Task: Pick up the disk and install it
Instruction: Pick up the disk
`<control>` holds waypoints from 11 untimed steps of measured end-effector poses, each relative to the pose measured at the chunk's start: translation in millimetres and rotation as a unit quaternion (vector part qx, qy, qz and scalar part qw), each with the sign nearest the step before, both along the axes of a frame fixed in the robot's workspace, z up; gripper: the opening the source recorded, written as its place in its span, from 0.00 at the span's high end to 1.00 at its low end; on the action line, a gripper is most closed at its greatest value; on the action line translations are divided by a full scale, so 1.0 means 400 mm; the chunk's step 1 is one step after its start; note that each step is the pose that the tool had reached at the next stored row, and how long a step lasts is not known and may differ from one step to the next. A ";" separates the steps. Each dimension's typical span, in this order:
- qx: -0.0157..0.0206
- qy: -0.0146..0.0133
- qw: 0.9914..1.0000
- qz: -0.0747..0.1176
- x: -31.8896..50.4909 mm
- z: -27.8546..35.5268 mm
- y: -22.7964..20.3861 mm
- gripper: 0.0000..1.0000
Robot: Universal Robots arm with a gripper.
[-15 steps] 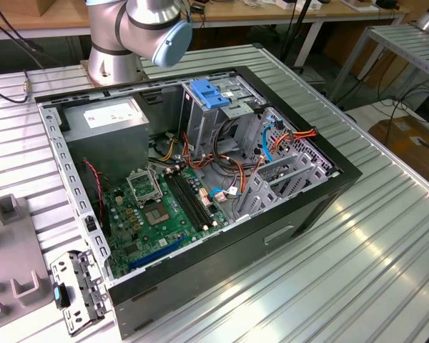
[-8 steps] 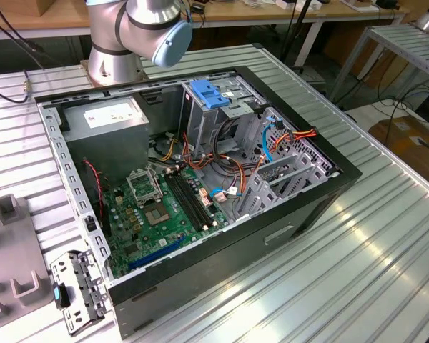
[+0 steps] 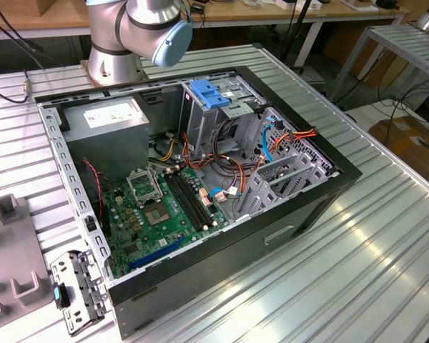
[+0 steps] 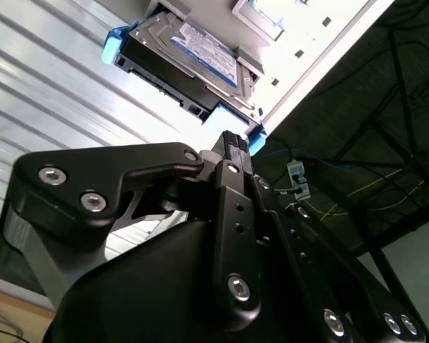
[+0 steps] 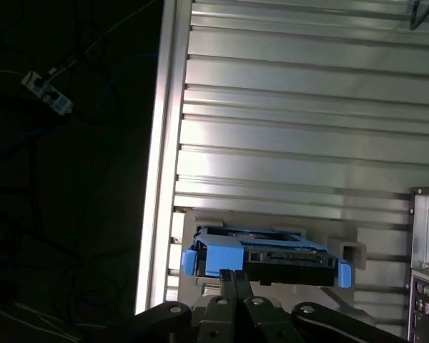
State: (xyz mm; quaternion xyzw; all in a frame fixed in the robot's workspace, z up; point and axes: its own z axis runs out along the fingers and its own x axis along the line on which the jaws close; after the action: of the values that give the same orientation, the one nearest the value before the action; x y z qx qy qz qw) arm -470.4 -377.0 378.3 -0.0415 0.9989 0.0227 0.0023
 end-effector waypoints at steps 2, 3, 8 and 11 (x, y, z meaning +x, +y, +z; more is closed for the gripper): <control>0.000 0.000 1.000 0.013 0.000 0.000 0.000 0.89; 0.000 0.000 1.000 0.017 0.000 0.000 0.000 0.89; 0.000 0.000 0.999 0.039 0.000 0.000 0.000 0.89; 0.000 0.000 0.998 0.060 0.000 0.000 0.000 0.89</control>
State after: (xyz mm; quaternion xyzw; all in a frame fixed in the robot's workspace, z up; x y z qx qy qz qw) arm -470.4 -376.9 378.4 -0.1014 0.9946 0.0228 0.0009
